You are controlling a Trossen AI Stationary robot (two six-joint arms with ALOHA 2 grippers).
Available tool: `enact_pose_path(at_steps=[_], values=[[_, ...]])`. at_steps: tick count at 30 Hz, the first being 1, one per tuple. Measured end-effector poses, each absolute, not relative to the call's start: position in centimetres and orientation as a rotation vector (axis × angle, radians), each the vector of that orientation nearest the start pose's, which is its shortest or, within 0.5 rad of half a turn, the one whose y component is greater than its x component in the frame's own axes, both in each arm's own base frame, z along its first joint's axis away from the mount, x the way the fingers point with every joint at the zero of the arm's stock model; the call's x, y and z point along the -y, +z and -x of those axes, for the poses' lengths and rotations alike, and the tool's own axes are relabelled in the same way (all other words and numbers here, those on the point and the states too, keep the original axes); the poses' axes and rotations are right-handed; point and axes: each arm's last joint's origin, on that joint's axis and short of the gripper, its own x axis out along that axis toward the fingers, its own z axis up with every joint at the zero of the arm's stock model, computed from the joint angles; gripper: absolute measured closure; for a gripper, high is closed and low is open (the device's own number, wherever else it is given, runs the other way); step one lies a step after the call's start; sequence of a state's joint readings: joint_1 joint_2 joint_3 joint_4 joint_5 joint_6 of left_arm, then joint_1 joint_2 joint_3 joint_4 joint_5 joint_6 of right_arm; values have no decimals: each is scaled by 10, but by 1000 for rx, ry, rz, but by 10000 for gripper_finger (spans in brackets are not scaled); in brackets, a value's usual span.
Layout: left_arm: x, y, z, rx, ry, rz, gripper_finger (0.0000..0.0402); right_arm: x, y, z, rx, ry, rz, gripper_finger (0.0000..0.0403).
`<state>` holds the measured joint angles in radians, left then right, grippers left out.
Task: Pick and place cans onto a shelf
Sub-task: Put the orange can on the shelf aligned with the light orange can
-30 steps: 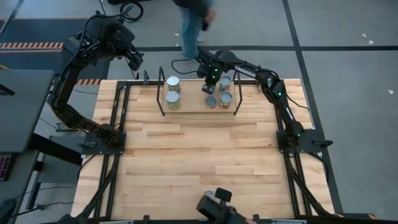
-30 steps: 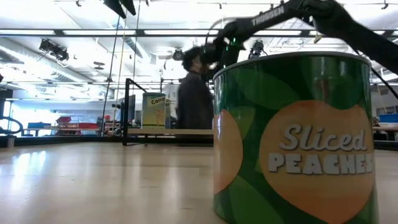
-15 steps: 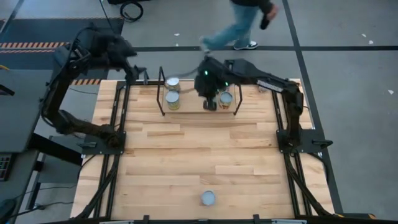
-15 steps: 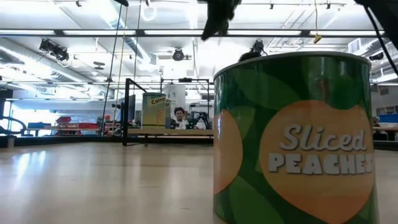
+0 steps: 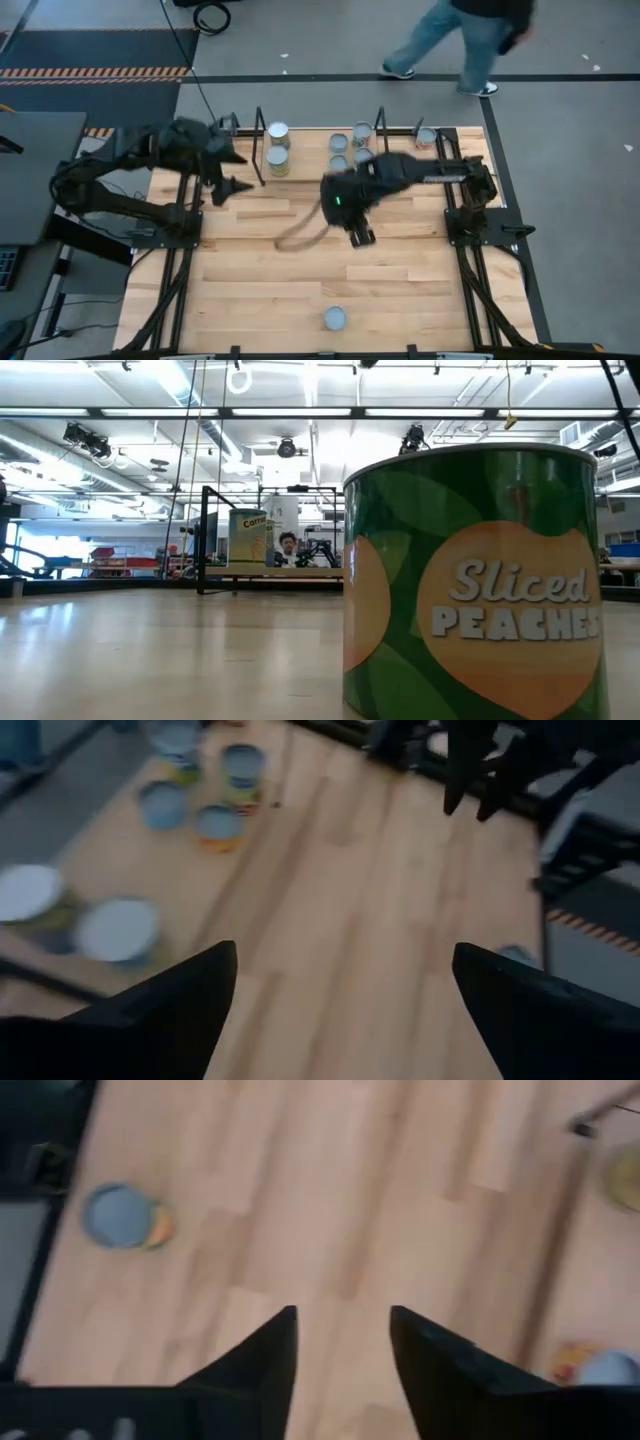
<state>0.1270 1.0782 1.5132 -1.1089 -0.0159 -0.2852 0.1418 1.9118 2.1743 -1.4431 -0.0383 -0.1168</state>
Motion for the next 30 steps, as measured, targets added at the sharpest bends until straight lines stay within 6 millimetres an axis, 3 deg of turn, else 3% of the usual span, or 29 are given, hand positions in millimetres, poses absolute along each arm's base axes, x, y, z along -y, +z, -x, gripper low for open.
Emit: enact_pose_path(at_steps=[7, 11, 15, 20, 23, 30], values=[[27, 404, -183, -649, 204, 363, 26, -137, 362, -346, -1211, 379, 216, 157], [46, 380, -192, -651, 227, 385, 26, -182, 333, -340, -1195, 437, 222, 108], [60, 356, -198, -631, 222, 412, 26, -212, 296, -336, -1146, 510, 249, 62], [72, 326, -200, -634, 248, 442, 26, -230, 251, -341, -989, 598, 279, 25], [78, 308, -202, -626, 239, 489, 26, -229, 231, -348, -894, 612, 279, 17], [88, 285, -198, -640, 235, 558, 26, -224, 198, -370, -926, 611, 321, 15]])
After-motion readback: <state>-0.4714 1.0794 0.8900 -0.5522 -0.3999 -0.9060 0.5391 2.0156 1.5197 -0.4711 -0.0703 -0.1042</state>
